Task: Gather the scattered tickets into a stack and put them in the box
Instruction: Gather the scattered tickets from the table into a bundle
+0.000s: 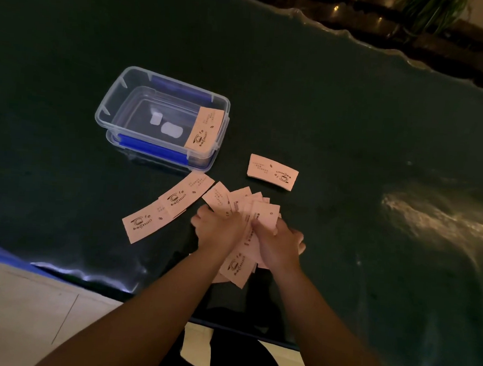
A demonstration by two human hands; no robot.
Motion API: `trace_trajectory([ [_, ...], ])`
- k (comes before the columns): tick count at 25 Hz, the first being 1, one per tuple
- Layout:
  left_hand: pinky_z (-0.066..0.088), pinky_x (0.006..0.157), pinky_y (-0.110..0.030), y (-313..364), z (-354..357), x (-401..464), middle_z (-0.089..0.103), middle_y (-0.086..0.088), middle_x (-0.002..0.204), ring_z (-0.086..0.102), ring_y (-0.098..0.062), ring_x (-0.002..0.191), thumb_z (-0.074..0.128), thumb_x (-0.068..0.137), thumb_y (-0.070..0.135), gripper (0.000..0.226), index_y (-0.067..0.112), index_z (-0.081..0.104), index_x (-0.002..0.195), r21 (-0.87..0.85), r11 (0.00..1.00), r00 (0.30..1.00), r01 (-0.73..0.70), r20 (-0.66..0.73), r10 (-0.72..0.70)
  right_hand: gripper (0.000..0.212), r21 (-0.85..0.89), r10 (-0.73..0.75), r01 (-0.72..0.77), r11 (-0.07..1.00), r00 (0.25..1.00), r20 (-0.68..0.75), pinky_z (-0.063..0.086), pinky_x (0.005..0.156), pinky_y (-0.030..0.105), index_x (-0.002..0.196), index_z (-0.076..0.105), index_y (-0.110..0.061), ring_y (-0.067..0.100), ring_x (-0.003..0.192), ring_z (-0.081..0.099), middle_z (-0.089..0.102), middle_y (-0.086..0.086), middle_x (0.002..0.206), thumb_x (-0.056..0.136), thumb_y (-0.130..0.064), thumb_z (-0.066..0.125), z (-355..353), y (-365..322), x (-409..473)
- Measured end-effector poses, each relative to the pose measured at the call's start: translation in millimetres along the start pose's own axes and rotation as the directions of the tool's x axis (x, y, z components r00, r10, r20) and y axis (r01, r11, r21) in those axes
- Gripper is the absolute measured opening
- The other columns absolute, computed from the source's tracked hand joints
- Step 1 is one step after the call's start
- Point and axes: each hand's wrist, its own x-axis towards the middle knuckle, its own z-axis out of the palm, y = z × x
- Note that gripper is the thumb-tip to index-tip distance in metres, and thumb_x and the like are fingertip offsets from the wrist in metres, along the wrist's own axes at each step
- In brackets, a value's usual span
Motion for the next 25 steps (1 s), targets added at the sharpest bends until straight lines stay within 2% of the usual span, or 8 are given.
trace_trajectory([
  [2,0.053,0.064,-0.034,4.7,-3.4,5.5,0.054,-0.009,0.137,0.062,-0.018,0.093,0.068,0.094,0.025,0.071,0.018,0.029,0.153,-0.087,0.996,0.996,0.037,0.079,-0.030,0.055,0.020,-0.043,0.042,0.999,0.999,0.007,0.041,0.098,0.045,0.143,0.059,-0.038,0.033,0.142,0.035,0.046,0.009,0.150,0.094,-0.062,0.063,-0.3,-0.1,3.9],
  [4,0.049,0.057,-0.033,11.7,-7.3,8.5,0.060,-0.009,0.125,0.064,-0.020,0.090,0.063,0.098,0.025,0.062,0.018,0.032,0.150,-0.075,0.995,0.993,0.071,0.102,-0.063,0.055,0.081,-0.073,0.072,0.994,0.997,0.011,0.047,0.099,0.044,0.142,0.059,-0.032,0.033,0.139,0.046,0.055,0.008,0.144,0.094,-0.057,0.068,-0.8,1.1,8.8],
  [7,0.052,0.061,-0.033,19.3,-8.0,9.1,0.064,-0.004,0.107,0.066,-0.018,0.087,0.053,0.104,0.034,0.039,0.021,0.046,0.141,0.070,0.997,0.989,0.028,0.145,-0.038,0.071,0.232,-0.067,0.062,0.971,0.998,0.015,0.056,0.102,0.048,0.150,0.051,-0.023,0.028,0.131,0.060,0.061,0.006,0.145,0.090,-0.051,0.077,-3.0,0.4,10.4],
  [10,0.059,0.077,-0.035,27.8,-6.8,5.5,0.067,-0.007,0.115,0.070,-0.020,0.094,0.041,0.107,0.048,0.045,0.022,0.048,0.144,0.269,0.963,0.974,-0.022,0.224,-0.040,0.075,0.328,-0.045,0.023,0.944,0.997,0.061,0.053,0.070,0.026,0.152,0.051,-0.018,0.006,0.094,0.065,0.066,0.004,0.140,0.089,-0.045,0.082,-2.4,-4.4,11.4],
  [12,0.058,0.080,-0.037,30.9,-5.3,4.6,0.066,-0.011,0.118,0.070,-0.022,0.098,0.036,0.105,0.059,0.057,0.020,0.042,0.147,0.327,0.944,0.965,-0.034,0.256,-0.054,0.076,0.379,-0.025,-0.021,0.925,0.993,0.116,0.047,0.061,0.021,0.151,0.050,-0.016,-0.001,0.082,0.059,0.070,0.001,0.131,0.088,-0.043,0.084,-2.1,-6.9,11.8],
  [15,0.054,0.081,-0.040,29.3,-5.6,1.8,0.066,-0.010,0.113,0.068,-0.023,0.098,0.039,0.102,0.063,0.065,0.019,0.035,0.149,0.318,0.947,0.937,-0.052,0.343,-0.064,0.070,0.389,-0.014,-0.065,0.919,0.980,0.198,0.053,0.063,0.024,0.147,0.054,-0.017,0.005,0.085,0.067,0.070,-0.009,0.107,0.089,-0.045,0.082,-5.2,-10.2,11.5],
  [20,0.055,0.096,-0.049,18.8,-9.1,3.2,0.068,-0.011,0.115,0.070,-0.026,0.101,0.034,0.103,0.064,0.062,0.021,0.037,0.147,0.301,0.948,0.899,-0.104,0.435,-0.039,0.049,0.456,-0.043,-0.107,0.883,0.951,0.306,0.064,0.094,0.046,0.141,0.066,-0.023,0.021,0.103,0.078,0.080,0.001,0.119,0.096,-0.041,0.074,-0.1,-12.2,7.3],
  [25,0.053,0.071,-0.034,-2.9,-28.0,0.0,0.074,-0.004,0.104,0.074,-0.019,0.090,0.034,0.103,0.064,0.051,0.031,0.045,0.140,0.152,0.978,0.886,-0.142,0.460,0.057,0.061,0.548,-0.047,-0.161,0.821,0.937,0.346,0.066,0.084,0.044,0.134,0.052,-0.027,0.021,0.099,0.081,0.079,0.003,0.119,0.085,-0.033,0.088,2.9,-10.9,-6.0],
])
